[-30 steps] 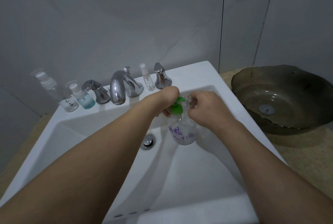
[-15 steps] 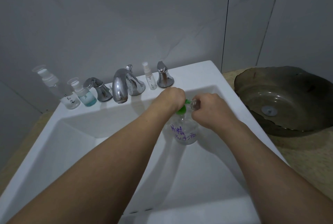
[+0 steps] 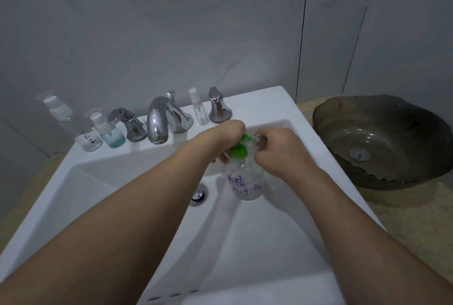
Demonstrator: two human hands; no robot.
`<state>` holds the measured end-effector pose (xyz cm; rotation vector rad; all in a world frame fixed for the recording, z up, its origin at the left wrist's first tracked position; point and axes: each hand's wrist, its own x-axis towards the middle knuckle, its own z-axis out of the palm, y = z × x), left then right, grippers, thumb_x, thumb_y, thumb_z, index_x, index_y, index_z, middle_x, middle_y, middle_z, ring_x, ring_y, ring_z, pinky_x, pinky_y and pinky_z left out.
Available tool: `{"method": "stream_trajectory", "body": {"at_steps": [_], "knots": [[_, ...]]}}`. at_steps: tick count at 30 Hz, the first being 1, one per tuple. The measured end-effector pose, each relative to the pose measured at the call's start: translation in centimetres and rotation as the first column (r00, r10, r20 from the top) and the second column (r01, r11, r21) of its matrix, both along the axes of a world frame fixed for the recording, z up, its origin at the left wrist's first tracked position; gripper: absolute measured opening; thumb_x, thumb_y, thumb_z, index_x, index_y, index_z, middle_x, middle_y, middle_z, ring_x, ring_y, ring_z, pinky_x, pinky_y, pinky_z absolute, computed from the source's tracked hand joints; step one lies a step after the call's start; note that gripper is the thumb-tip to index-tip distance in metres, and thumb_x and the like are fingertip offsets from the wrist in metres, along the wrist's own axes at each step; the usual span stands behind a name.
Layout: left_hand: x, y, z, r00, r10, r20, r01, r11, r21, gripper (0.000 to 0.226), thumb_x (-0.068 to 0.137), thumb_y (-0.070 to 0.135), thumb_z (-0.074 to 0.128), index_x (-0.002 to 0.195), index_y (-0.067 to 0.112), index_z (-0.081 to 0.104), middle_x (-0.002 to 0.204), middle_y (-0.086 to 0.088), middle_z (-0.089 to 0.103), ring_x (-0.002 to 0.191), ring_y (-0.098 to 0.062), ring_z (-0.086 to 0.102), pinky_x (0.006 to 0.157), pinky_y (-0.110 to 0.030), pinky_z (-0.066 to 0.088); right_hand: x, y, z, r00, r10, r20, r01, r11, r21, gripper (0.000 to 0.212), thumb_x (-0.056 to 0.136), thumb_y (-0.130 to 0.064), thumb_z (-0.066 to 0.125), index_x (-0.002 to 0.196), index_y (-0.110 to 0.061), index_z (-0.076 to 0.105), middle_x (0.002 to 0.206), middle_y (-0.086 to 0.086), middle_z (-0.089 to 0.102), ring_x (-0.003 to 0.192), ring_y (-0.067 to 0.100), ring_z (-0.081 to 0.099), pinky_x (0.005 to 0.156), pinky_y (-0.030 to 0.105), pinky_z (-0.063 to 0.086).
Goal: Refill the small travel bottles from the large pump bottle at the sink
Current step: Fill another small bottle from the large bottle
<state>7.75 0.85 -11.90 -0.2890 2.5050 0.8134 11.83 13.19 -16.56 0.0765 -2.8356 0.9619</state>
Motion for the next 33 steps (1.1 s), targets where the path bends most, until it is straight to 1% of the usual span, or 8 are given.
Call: {"method": "stream_trajectory", "body": {"at_steps": [5,9,13,18,22,25,29,33], "knots": [[0.2,1.0,-0.3,0.989,-0.087,-0.117,0.075,0.992,-0.103,0.026,0.093,-0.002,0.03,0.09,-0.006,0.056,0.102,-0.03,0.067,0.086,-0.04,0.068,0.051,-0.034,0.047,-0.1,0.1,-0.1,1.0,-0.008,0.02,0.008,1.0,0.001,0.017,0.071,-0.01,0.058,0.085,-0.019,0.063,0.081,0.001,0.06,0.079,0.025,0.056,0.064,0.025,0.038],[0.0,0.7,-1.6,0.952,-0.166,-0.257,0.113,0.972,-0.207,0.028,0.088,-0.007,0.042,0.107,-0.007,0.062,0.105,-0.027,0.067,0.096,-0.038,0.066,0.078,-0.037,0.053,0.0,0.0,-0.3,0.999,0.007,0.05,-0.008,1.0,0.026,0.025,0.072,-0.01,0.058,0.094,-0.016,0.068,0.084,0.002,0.062,0.078,0.025,0.054,0.066,0.026,0.042],[0.0,0.4,-2.0,0.9,-0.271,-0.342,0.161,0.935,-0.316,0.029,0.089,-0.004,0.041,0.113,-0.006,0.058,0.115,-0.026,0.063,0.108,-0.039,0.059,0.08,-0.037,0.046,-0.1,0.0,-0.3,0.998,0.004,0.064,-0.006,0.999,0.032,0.022,0.071,-0.008,0.058,0.09,-0.016,0.068,0.088,0.005,0.066,0.082,0.027,0.059,0.067,0.027,0.047],[-0.4,0.4,-1.7,0.975,-0.097,-0.2,0.082,0.993,-0.085,0.031,0.092,-0.004,0.037,0.112,-0.01,0.06,0.112,-0.027,0.065,0.087,-0.038,0.065,0.077,-0.042,0.057,-0.1,0.0,-0.2,0.998,0.012,0.059,-0.013,1.0,0.018,0.029,0.071,-0.01,0.058,0.096,-0.02,0.069,0.092,0.001,0.066,0.085,0.024,0.059,0.071,0.026,0.046],[0.2,0.2,-0.4,0.995,0.068,-0.067,-0.059,0.99,0.128,0.029,0.095,0.021,0.031,0.095,0.004,0.055,0.096,-0.019,0.064,0.075,-0.032,0.056,0.059,-0.034,0.044,0.0,-0.1,0.2,1.0,0.006,-0.001,-0.006,1.0,0.008,0.016,0.071,-0.009,0.057,0.082,-0.019,0.062,0.081,0.0,0.063,0.079,0.024,0.055,0.067,0.027,0.042],[0.4,0.0,-0.2,0.995,0.09,-0.045,-0.085,0.991,0.105,0.029,0.096,0.028,0.03,0.093,0.008,0.052,0.091,-0.015,0.062,0.073,-0.03,0.055,0.053,-0.028,0.031,0.0,-0.1,0.2,1.0,0.009,-0.013,-0.009,1.0,0.003,0.015,0.071,-0.009,0.057,0.08,-0.021,0.06,0.079,-0.001,0.061,0.077,0.024,0.054,0.066,0.025,0.039],[-0.1,0.7,-1.0,0.987,0.039,-0.154,-0.032,0.998,0.049,0.028,0.093,0.003,0.032,0.1,-0.007,0.057,0.105,-0.031,0.065,0.085,-0.043,0.066,0.077,-0.046,0.056,-0.1,0.0,0.1,1.0,0.006,-0.004,-0.006,1.0,0.007,0.026,0.073,-0.01,0.058,0.095,-0.017,0.068,0.093,0.004,0.067,0.086,0.025,0.059,0.073,0.028,0.047],[-0.2,0.7,-2.0,0.948,-0.051,-0.315,0.023,0.995,-0.092,0.028,0.09,-0.005,0.038,0.112,-0.006,0.056,0.113,-0.028,0.062,0.103,-0.039,0.061,0.077,-0.037,0.047,-0.1,0.0,-0.2,0.999,0.007,0.034,-0.008,0.999,0.031,0.022,0.072,-0.01,0.058,0.091,-0.018,0.066,0.085,0.003,0.061,0.082,0.027,0.058,0.066,0.027,0.041]]}}
